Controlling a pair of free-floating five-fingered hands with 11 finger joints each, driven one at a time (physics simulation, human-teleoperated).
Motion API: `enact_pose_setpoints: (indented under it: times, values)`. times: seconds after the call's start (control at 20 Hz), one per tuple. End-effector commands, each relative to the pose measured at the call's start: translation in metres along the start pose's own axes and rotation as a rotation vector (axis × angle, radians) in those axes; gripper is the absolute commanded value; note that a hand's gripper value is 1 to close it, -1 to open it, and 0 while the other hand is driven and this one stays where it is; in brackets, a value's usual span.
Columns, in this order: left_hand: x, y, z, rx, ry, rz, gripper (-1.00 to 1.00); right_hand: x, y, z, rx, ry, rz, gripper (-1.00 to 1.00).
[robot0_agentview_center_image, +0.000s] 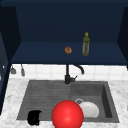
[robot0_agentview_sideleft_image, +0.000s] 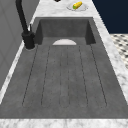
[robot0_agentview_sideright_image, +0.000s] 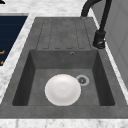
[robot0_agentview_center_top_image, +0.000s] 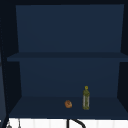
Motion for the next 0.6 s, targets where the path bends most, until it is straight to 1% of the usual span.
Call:
enact_pose_setpoints:
  times: [0.0,0.2,0.55]
  values:
    - [0.000,0.000,0.000,0.000,0.000,0.000,0.00,-0.017,0.003,-0.020,-0.027,-0.048,0.002,1.00]
    - [0.000,0.000,0.000,0.000,0.000,0.000,0.00,-0.036,0.004,-0.046,-0.036,-0.031,-0.009,1.00]
    - [0.000,0.000,0.000,0.000,0.000,0.000,0.00,-0.064,0.017,-0.093,-0.033,-0.041,-0.004,1.00]
